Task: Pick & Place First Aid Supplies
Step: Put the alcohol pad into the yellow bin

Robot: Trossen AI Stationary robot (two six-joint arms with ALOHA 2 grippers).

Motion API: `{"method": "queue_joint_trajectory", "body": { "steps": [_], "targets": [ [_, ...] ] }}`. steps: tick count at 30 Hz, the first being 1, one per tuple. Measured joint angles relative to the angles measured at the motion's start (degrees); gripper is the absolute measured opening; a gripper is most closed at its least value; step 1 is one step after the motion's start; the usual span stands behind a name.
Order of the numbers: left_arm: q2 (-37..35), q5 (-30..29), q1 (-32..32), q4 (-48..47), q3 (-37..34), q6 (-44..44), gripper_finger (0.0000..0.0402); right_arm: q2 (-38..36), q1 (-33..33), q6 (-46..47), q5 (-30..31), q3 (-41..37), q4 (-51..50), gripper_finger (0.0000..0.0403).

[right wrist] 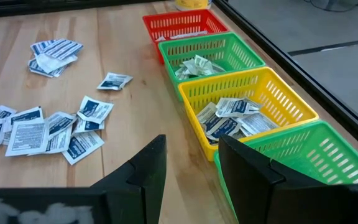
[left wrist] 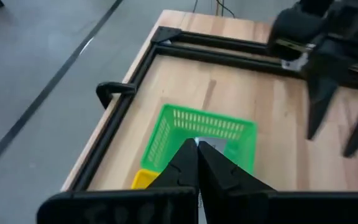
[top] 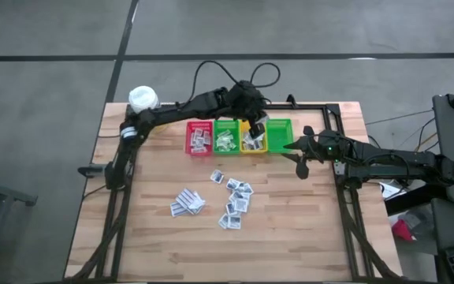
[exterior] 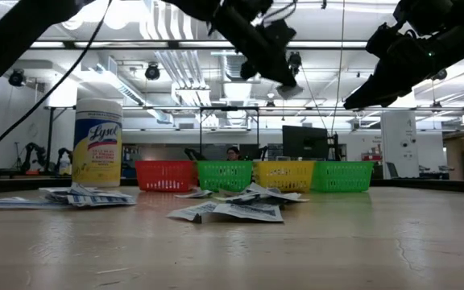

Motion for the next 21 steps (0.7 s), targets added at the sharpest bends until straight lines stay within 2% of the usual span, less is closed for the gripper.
{"method": "queue_joint_trajectory", "body": {
  "steps": [6,14,21],
  "targets": [
    [4.2,-3.1,1.1,1.4,-1.4,-3.2,0.0,0.0,0.0,0.0,0.0,0.0,-0.4,0.0146],
    [9.9,-3.9,1.0,1.2,-1.4,-4.8,0.0,0.0,0.0,0.0,0.0,0.0,-0.5,0.0146],
    [12.5,-4.1,1.1,-4.5,-1.4,-7.4,0.0,0.0,0.0,-0.1,0.0,0.0,-0.5,0.0146]
  ]
}}
